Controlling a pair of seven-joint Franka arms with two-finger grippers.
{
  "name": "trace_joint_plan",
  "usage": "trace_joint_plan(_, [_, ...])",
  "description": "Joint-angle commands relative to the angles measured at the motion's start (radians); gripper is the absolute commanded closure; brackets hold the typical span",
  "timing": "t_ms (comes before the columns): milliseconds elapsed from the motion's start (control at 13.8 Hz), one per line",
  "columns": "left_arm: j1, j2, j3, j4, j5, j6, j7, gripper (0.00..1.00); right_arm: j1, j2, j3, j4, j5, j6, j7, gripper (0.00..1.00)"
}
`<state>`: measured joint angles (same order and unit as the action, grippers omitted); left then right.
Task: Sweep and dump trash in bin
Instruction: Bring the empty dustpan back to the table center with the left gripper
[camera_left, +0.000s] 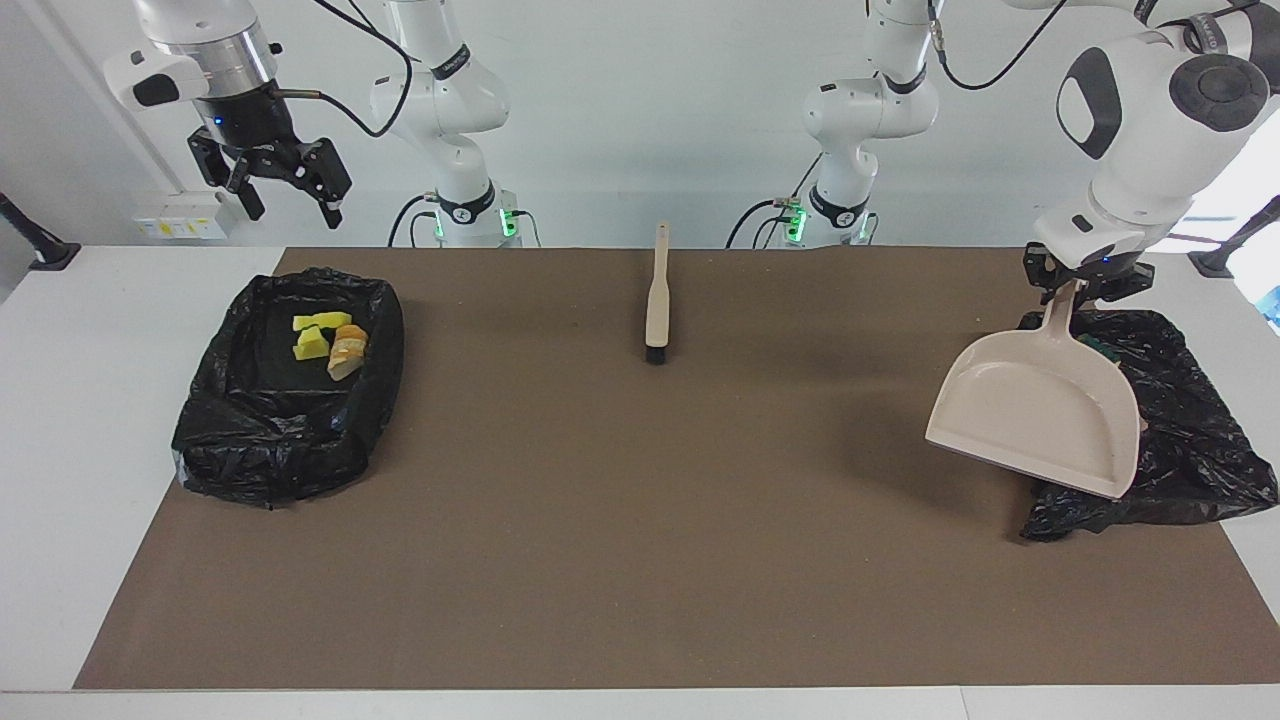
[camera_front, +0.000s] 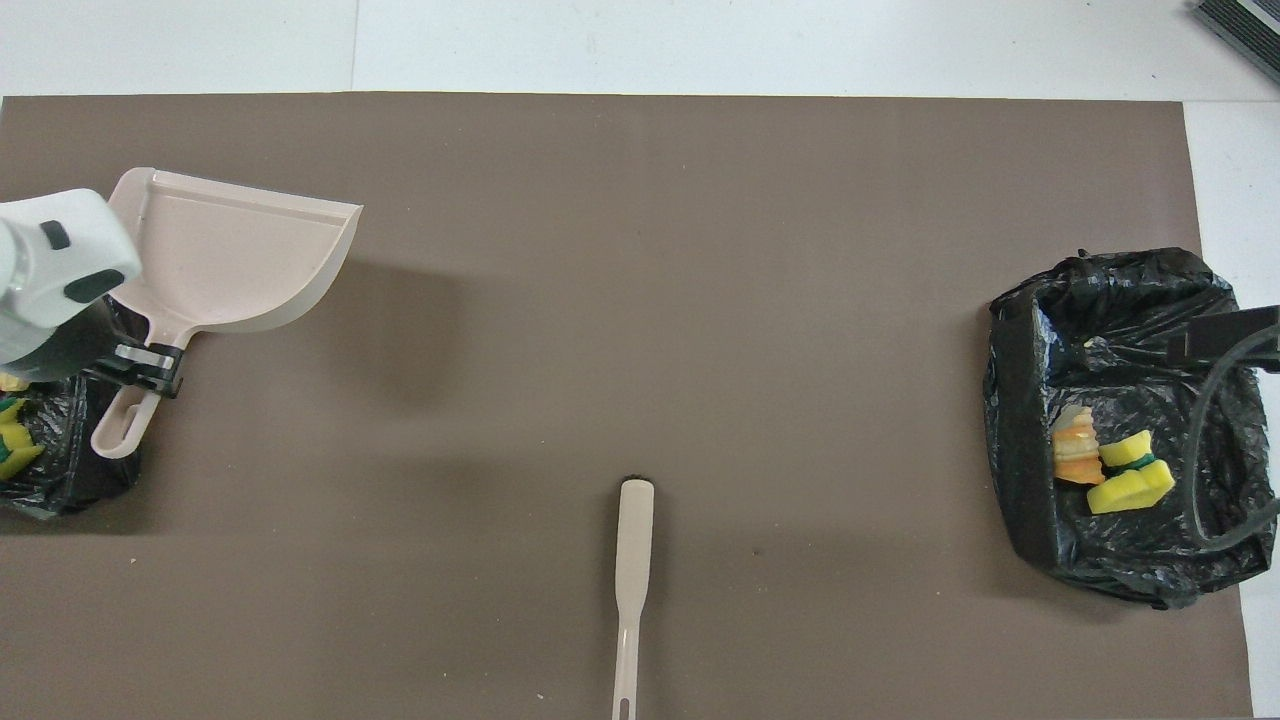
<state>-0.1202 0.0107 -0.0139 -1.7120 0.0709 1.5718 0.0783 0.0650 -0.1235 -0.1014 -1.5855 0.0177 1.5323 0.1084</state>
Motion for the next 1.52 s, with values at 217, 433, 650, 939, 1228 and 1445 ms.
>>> trace_joint_plan(217, [-0.223, -0.037, 0.015, -0.035, -0.077, 0.102, -0.337, 1.00, -0.001, -0.021, 0.000, -0.027, 0.021, 0.008, -0.019, 0.00])
trace_joint_plan(433, [-0.309, -0.025, 0.017, -0.032, -0.135, 0.143, -0.396, 1.00, -0.007, -0.021, 0.000, -0.028, 0.019, 0.006, -0.019, 0.00])
trace_joint_plan(650, [-0.406, 0.009, 0.017, -0.031, -0.138, 0.189, -0.403, 1.00, -0.007, -0.024, 0.000, -0.031, 0.019, -0.001, -0.019, 0.00])
trace_joint_plan(939, [-0.501, 0.092, 0.017, -0.026, -0.152, 0.309, -0.521, 1.00, -0.007, -0.022, 0.000, -0.031, 0.019, 0.003, -0.019, 0.00])
trace_joint_plan(1228, [-0.587, 0.227, 0.017, -0.015, -0.164, 0.451, -0.604, 1.00, -0.007, -0.022, 0.000, -0.031, 0.019, 0.003, -0.019, 0.00])
trace_joint_plan(1445, [-0.605, 0.261, 0.017, -0.024, -0.190, 0.499, -0.617, 1.00, -0.007, -0.022, 0.000, -0.031, 0.019, -0.004, -0.019, 0.00])
